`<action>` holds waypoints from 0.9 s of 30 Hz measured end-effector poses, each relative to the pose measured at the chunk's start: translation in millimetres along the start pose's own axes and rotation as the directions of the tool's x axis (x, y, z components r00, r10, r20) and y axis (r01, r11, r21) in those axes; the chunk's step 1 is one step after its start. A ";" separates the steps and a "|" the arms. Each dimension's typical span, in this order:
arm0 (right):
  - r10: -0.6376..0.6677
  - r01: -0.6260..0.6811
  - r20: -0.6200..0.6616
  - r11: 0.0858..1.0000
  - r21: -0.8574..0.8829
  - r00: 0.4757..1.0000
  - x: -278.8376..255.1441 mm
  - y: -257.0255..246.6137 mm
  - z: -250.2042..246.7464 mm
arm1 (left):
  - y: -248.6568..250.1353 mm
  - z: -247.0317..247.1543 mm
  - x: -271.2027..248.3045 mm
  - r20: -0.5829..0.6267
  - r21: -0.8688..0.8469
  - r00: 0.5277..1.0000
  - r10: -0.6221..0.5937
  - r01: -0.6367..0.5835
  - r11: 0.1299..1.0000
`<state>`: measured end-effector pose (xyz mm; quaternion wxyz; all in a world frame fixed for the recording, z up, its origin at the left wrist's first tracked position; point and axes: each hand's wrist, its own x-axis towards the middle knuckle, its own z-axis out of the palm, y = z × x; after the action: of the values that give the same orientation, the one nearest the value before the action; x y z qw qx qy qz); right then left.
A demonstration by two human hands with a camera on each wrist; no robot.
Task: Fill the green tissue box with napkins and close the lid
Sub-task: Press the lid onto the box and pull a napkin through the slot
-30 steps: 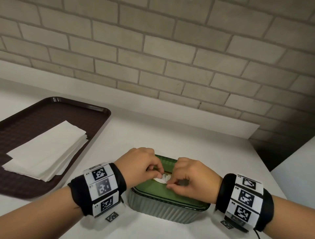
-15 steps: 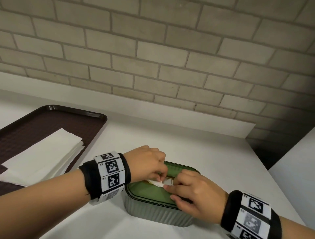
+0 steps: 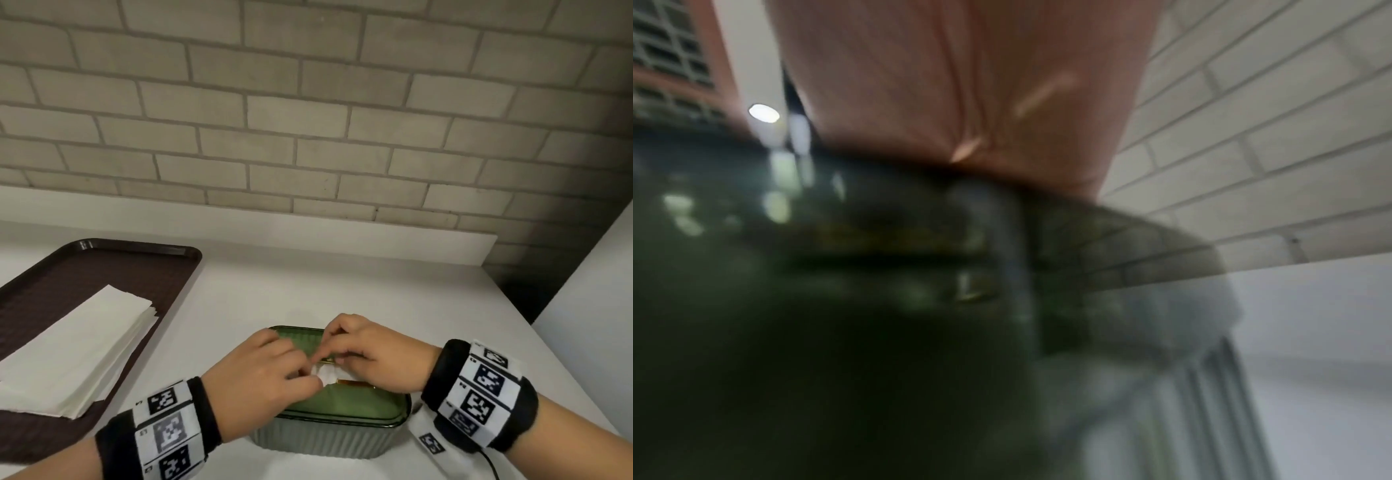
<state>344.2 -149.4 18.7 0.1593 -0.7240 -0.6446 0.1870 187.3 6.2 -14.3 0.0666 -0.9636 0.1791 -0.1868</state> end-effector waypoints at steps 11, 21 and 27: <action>0.022 -0.016 0.069 0.995 -0.095 0.997 7.4 -10.5 -1.9 | -6.0 -1.6 0.7 -0.024 -0.219 0.994 -0.107 0.100 0.971; -0.024 0.022 -0.093 1.000 -0.022 0.995 -2.5 -8.0 0.1 | -37.4 -3.8 24.6 0.269 -0.599 0.940 -0.211 0.334 0.728; -0.050 0.046 -0.139 0.998 -0.034 0.989 -15.5 -2.9 4.2 | -45.2 -2.5 38.3 0.382 -0.520 0.923 -0.045 0.256 0.815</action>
<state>338.1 -164.5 17.3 0.1975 -0.7220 -0.6518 0.1220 233.9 33.8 9.6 -0.2035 -0.9690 0.1330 0.0449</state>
